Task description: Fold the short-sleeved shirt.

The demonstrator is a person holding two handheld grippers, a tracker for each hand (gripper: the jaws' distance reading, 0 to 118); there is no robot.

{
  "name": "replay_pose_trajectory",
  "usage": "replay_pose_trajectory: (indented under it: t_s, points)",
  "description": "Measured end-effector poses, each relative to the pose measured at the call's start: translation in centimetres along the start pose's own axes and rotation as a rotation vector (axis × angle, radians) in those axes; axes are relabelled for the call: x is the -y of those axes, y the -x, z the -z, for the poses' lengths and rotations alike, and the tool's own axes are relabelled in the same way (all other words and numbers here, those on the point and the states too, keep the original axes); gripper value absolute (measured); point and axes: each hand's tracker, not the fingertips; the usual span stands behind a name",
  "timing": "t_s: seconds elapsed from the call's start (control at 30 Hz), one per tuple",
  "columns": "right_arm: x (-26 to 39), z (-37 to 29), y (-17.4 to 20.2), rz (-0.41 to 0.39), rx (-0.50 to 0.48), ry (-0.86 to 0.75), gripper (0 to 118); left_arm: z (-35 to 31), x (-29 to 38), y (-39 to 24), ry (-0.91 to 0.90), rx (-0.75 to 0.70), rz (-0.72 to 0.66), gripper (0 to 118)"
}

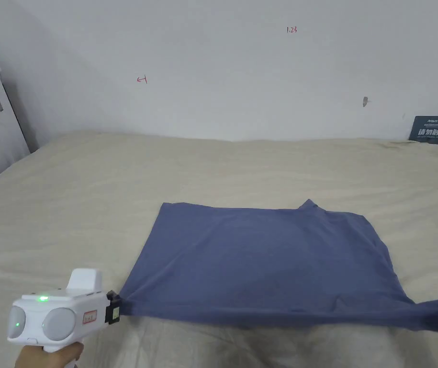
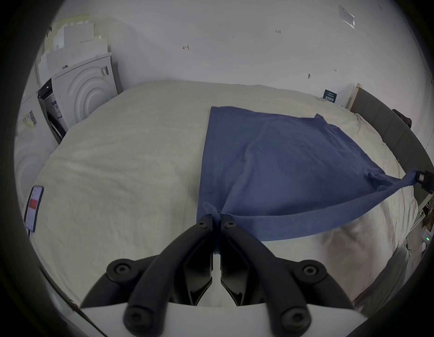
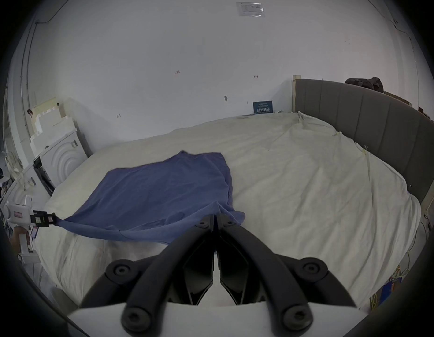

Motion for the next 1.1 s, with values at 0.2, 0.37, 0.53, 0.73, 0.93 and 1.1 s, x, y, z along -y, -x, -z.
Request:
replay_pose_trajectory:
  t_s: [0.2, 0.37, 0.53, 0.73, 0.93, 1.1]
  points:
    - [4.1, -0.9, -0.1, -0.001, 0.023, 0.076, 0, -0.6, 3.9, 0.3, 0.041, -0.003, -0.002, 1]
    - [6.7, -1.3, -1.0, 0.032, 0.039, 0.125, 0, -1.3, 6.2, 0.6, 0.076, -0.008, 0.003, 1]
    - [8.9, -1.3, -1.3, 0.037, 0.052, 0.184, 0, -1.6, 7.9, 0.8, 0.102, -0.007, 0.01, 1]
    - [11.5, 2.5, -1.4, 0.044, 0.107, 0.31, 0, 0.9, 9.5, 0.1, 0.165, -0.031, -0.001, 1]
    - [13.3, 3.6, -1.5, 0.083, 0.14, 0.357, 0, 0.9, 9.7, 0.2, 0.175, -0.032, -0.032, 1]
    - [12.5, 2.9, -1.2, 0.092, 0.135, 0.354, 5, 0.3, 9.5, 0.2, 0.168, -0.022, -0.059, 26]
